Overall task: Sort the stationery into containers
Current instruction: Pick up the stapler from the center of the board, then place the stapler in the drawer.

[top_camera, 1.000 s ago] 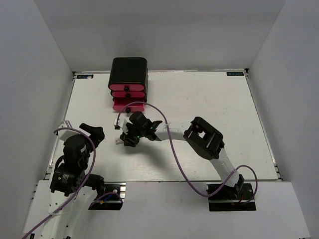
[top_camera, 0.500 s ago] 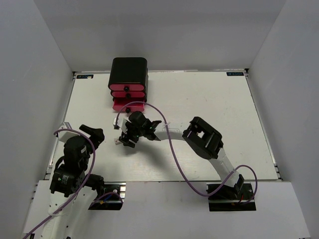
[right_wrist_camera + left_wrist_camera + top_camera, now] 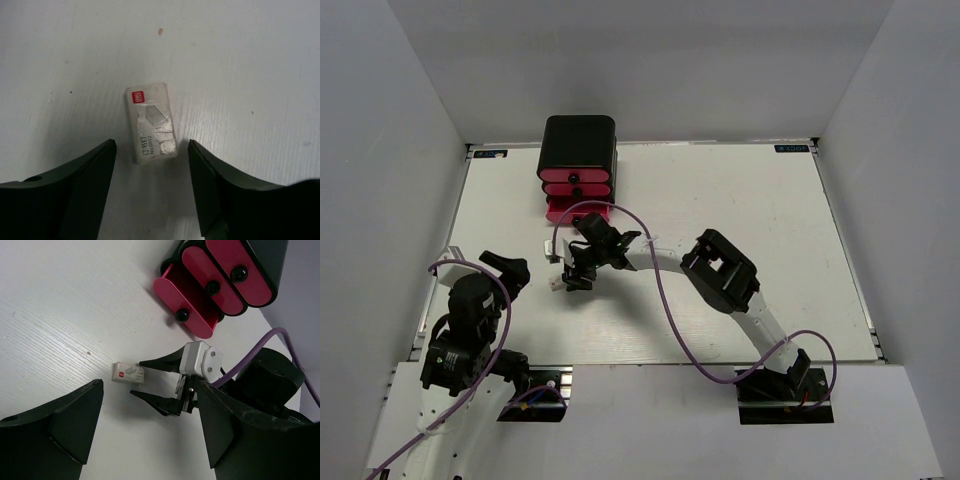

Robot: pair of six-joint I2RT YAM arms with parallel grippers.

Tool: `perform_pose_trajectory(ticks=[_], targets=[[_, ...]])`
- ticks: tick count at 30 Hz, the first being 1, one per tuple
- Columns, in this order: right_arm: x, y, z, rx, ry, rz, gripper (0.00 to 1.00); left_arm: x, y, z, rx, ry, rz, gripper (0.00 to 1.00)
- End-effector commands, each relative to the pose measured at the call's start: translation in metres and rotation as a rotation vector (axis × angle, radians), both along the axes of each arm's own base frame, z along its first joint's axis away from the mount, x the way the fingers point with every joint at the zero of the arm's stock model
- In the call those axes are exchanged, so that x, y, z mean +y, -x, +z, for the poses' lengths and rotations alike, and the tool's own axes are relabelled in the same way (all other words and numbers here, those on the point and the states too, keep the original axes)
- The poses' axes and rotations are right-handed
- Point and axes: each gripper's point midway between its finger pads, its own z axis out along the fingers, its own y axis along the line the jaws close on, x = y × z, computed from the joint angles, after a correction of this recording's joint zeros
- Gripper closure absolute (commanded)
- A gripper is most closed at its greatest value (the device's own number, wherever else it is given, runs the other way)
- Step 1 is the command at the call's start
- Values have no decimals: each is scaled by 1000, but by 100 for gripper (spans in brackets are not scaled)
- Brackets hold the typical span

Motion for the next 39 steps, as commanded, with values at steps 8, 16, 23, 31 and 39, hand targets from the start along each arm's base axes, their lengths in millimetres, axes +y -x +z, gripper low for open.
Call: perform_pose_trajectory(ticks=[8, 16, 23, 31, 39], targets=[[-19, 27, -7, 48, 60, 122, 91, -5, -5, 4, -34, 15, -19, 14], [-20, -9, 78, 69, -75, -130, 99, -10, -10, 1, -47, 33, -33, 14], [-58, -101, 140, -217, -162, -373, 100, -18, -17, -11, -49, 63, -54, 14], [-81, -172, 146, -419, -120, -445, 100, -23, -25, -14, -59, 81, -70, 14], [-79, -205, 137, -486, -89, -434, 100, -27, -26, -16, -56, 88, -88, 14]])
